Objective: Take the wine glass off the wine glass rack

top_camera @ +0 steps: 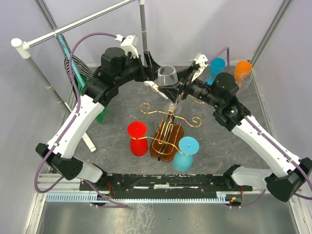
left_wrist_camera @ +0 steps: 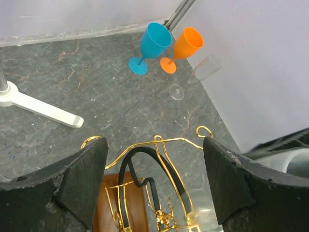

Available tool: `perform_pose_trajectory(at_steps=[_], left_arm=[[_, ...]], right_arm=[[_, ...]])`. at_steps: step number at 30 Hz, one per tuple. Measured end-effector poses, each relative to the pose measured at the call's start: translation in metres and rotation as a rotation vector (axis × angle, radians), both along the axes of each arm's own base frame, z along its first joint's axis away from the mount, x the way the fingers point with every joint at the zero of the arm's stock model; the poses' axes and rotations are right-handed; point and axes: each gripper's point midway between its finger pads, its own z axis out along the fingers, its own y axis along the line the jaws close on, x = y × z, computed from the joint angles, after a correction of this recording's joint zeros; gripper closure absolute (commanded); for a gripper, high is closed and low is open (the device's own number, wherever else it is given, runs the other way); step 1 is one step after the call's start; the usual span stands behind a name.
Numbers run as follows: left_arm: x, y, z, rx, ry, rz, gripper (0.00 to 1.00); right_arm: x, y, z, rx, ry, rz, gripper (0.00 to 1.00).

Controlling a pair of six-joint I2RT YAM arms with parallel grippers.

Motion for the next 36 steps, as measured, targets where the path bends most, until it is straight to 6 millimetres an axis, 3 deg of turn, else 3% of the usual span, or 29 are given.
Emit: perform_pose_trajectory(at_steps=[3,8,11,16,19,24,29,36], left_arm=[[-0.001,-0.002,0.002,-0.013,0.004,-0.008,0.14],[-0.002,-0.002,0.019,-0.047,-0.023,-0.005,0.14],[-0.009,-0.012,0.029,-0.077,-0.040,-0.042,0.14],[-0.027,-0.029,0.031,-0.091,-0.032,-0.124,0.15],[-0.031,-0.032,0.029,-0.088,-0.023,-0.137,0.14],[-0.028,-0.025,0.032,-0.083,-0.033,-0.097,0.12],[-0.029,-0.008,0.048,-0.089,-0.082,-0.023,0.10],[-0.037,0.025,0.075,-0.093,-0.152,0.090,0.08]], right_arm=[[0.009,0.006,-0.011,-0.015,0.020,-0.010,0.36],[0.012,0.012,-0.005,-0.013,0.004,-0.014,0.35],[0.012,0.021,-0.011,-0.028,0.011,0.003,0.35],[0.016,0.037,-0.033,-0.076,0.050,0.026,0.35],[0.020,0.037,-0.035,-0.082,0.048,0.013,0.35],[0.024,0.025,-0.029,-0.095,0.014,-0.055,0.34],[0.020,0.006,-0.017,-0.110,-0.027,-0.121,0.34],[0.030,-0.040,0.009,-0.071,-0.076,-0.294,0.34]])
